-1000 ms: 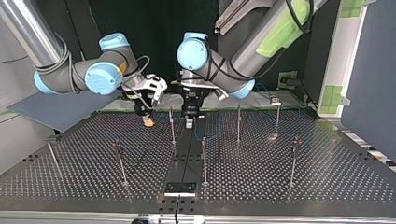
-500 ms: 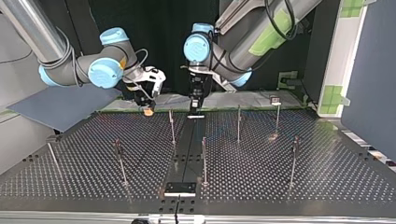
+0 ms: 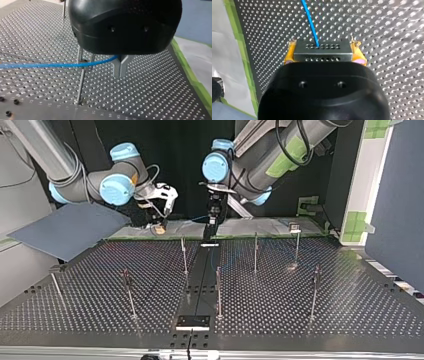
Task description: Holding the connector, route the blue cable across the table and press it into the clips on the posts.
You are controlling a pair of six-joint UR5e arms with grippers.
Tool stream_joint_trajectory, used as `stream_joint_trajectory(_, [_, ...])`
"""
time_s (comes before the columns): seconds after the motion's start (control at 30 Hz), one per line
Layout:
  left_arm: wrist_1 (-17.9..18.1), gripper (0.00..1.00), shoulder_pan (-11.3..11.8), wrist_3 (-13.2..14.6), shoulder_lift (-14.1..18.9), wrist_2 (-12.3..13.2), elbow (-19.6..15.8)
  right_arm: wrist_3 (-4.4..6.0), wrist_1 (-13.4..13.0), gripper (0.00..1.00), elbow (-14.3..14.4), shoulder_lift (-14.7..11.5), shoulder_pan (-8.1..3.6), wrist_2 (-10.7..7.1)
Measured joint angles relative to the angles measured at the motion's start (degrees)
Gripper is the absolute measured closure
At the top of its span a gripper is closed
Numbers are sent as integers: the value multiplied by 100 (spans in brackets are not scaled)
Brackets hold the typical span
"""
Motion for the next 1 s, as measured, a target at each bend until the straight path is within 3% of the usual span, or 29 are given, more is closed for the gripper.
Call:
stream_joint_trajectory(0.23, [11, 100, 8, -122, -6, 120, 255, -7, -252, 100, 78, 19, -91, 0])
stream_joint_trajectory(0.53, [18, 100, 94, -167, -9, 210, 321, -221, -498, 100, 130, 38, -213, 8])
stream_joint_trajectory(0.73, [84, 100, 152, -168, -46, 386, 417, -135, -753, 100, 345, 63, -274, -118])
stream_joint_trajectory(1.0, [-22, 100, 128, -189, -377, 488, 774, -88, -1165, 100, 414, 382, -361, -512])
